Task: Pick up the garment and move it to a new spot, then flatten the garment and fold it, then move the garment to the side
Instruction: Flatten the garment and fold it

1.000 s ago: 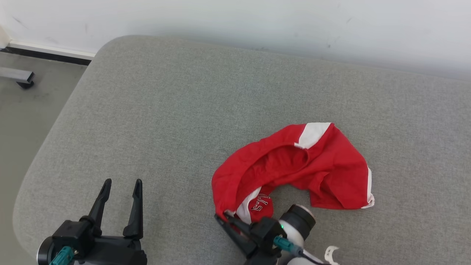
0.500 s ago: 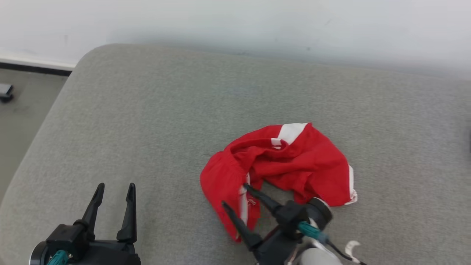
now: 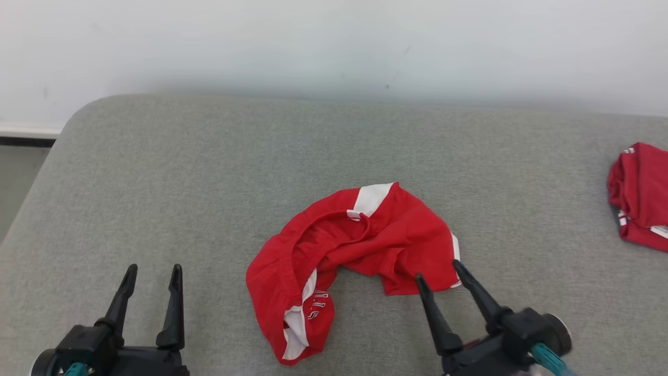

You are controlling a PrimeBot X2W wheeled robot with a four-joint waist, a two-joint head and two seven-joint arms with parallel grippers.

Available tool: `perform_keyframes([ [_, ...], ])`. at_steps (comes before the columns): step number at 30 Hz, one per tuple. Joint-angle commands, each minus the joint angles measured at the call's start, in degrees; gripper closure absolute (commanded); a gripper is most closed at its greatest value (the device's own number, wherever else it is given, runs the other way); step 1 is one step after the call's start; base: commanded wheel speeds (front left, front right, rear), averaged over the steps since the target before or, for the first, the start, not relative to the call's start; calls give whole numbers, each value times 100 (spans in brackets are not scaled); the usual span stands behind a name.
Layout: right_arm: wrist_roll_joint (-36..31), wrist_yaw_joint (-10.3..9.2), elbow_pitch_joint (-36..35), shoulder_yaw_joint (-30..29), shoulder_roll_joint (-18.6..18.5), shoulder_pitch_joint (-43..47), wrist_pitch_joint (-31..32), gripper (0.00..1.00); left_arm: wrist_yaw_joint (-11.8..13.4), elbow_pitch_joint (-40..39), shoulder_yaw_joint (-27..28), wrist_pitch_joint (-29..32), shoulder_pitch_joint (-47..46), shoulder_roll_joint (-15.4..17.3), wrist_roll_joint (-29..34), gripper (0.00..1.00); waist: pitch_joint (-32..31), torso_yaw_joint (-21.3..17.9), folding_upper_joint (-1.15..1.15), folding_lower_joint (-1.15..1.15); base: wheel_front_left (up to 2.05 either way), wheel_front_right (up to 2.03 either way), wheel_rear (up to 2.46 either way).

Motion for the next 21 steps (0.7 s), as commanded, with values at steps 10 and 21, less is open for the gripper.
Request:
perform_keyframes([
  [10,-369,-16,-827,-813,210,767,1,0,10,-207,131,-3,161,2,185,0,-114,-228,0,0,0,0,0],
  [21,-470,-16,-701,-872,268,752,1,0,9,-266,135,-3,164,-10,225,0,-110,-167,0,0,0,0,0],
])
